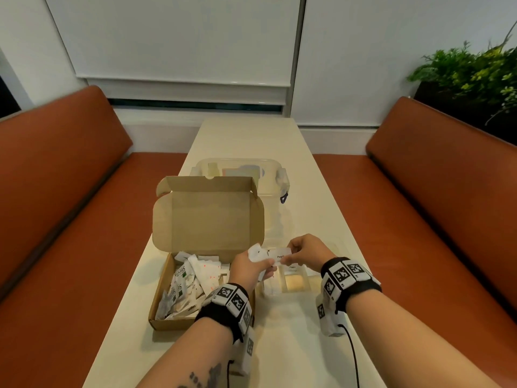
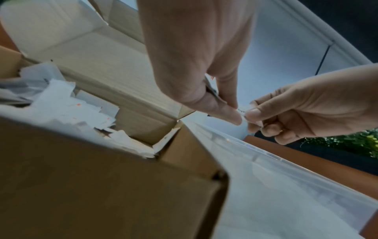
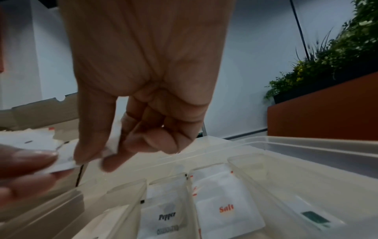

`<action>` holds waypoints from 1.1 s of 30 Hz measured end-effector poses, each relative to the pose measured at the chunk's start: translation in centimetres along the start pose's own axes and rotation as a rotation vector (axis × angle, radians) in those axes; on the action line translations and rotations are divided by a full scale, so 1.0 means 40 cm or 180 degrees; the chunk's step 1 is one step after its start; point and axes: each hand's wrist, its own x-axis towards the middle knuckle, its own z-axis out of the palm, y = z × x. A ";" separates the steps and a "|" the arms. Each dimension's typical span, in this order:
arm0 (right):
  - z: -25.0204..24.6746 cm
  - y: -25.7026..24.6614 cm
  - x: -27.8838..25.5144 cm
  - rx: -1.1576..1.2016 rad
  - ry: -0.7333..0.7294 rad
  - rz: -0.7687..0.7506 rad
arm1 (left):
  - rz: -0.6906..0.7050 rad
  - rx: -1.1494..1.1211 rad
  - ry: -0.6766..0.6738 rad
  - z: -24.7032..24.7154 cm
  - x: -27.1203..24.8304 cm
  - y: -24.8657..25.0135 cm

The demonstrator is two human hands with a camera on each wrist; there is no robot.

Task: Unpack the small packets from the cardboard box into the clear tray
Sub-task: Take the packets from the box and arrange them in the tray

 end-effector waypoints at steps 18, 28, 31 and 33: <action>-0.001 0.016 0.025 -0.1109 0.0129 0.0433 | 0.0125 0.0370 0.0161 -0.008 -0.006 -0.030; 0.016 0.018 0.048 -0.1122 0.0185 0.0535 | 0.0211 0.0553 0.0073 -0.018 0.001 -0.038; 0.016 0.025 0.043 -0.1190 0.0082 0.0636 | 0.0288 0.0764 0.0038 -0.022 0.001 -0.039; 0.017 0.030 0.041 -0.1217 0.0021 0.0657 | 0.0290 0.0707 0.0039 -0.023 0.001 -0.040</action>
